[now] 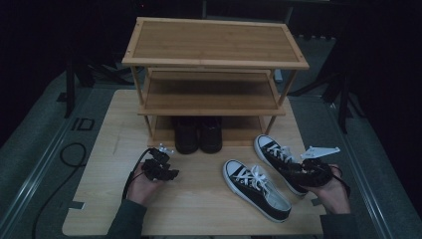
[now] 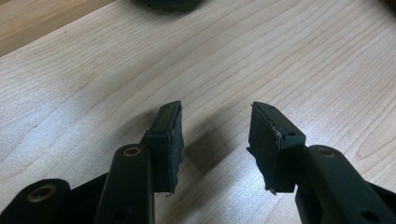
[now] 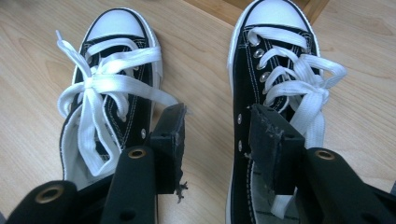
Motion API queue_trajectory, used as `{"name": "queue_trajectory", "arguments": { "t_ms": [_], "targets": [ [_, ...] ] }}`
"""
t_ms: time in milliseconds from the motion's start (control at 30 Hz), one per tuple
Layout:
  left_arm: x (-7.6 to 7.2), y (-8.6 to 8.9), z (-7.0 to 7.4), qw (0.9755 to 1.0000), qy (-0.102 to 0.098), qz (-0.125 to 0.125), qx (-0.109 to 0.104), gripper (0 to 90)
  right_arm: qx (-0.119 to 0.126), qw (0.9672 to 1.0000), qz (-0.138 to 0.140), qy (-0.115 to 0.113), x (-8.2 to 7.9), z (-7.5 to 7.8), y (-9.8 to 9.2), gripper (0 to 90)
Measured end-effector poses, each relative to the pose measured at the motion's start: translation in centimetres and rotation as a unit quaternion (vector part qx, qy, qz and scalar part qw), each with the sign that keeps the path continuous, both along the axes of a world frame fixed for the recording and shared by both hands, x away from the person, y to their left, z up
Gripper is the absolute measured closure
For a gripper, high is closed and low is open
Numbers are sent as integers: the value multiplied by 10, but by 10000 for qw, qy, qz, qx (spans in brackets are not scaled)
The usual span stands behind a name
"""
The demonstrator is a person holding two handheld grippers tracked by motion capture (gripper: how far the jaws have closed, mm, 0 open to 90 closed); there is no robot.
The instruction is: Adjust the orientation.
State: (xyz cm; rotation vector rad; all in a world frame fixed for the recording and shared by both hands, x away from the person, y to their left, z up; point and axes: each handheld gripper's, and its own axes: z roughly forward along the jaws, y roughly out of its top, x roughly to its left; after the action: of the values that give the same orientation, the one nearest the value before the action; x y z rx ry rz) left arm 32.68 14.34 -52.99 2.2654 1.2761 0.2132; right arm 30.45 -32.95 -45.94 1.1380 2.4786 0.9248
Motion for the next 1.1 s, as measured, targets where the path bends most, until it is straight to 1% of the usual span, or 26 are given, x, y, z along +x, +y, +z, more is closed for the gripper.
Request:
{"name": "queue_trajectory", "arguments": {
  "t_ms": [67,200,333,500,600,667,767,833,867,933,1000,1100],
  "targets": [
    [0,0,0,10000,-3,1,-4,548,-12,10000,-31,-20,0,-1,-1,552],
    [0,-1,0,10000,6,-7,1,547,-152,9998,-122,-25,0,-4,-3,552],
    [0,-1,-1,10000,12,-10,9,547,-226,9995,-219,-12,1,-7,-4,553],
    [0,-1,-1,10000,13,-7,10,547,-304,9987,-409,21,9,-14,-4,574],
    [0,-1,-1,10000,13,-8,6,546,-295,9986,-418,134,14,-18,-2,611],
    [0,-1,-1,10000,13,-10,4,547,-350,9982,-465,157,18,-22,0,629],
    [0,-1,-1,10000,22,-5,6,547,-322,9979,-498,243,25,-29,1,701],
    [0,-1,-2,10000,21,6,3,547,-258,9981,-475,295,29,-33,3,781],
    [0,-1,-1,10000,16,-2,5,546,-229,9982,-479,283,30,-36,3,821],
    [0,0,-1,10000,19,9,-7,546,-100,9984,-479,266,30,-37,2,873],
    [0,-1,-2,10000,28,15,-4,546,-2,9989,-425,188,28,-38,0,880],
    [1,-1,-2,10000,39,-6,16,546,176,9993,-308,150,26,-40,-1,882]
  ]
}}
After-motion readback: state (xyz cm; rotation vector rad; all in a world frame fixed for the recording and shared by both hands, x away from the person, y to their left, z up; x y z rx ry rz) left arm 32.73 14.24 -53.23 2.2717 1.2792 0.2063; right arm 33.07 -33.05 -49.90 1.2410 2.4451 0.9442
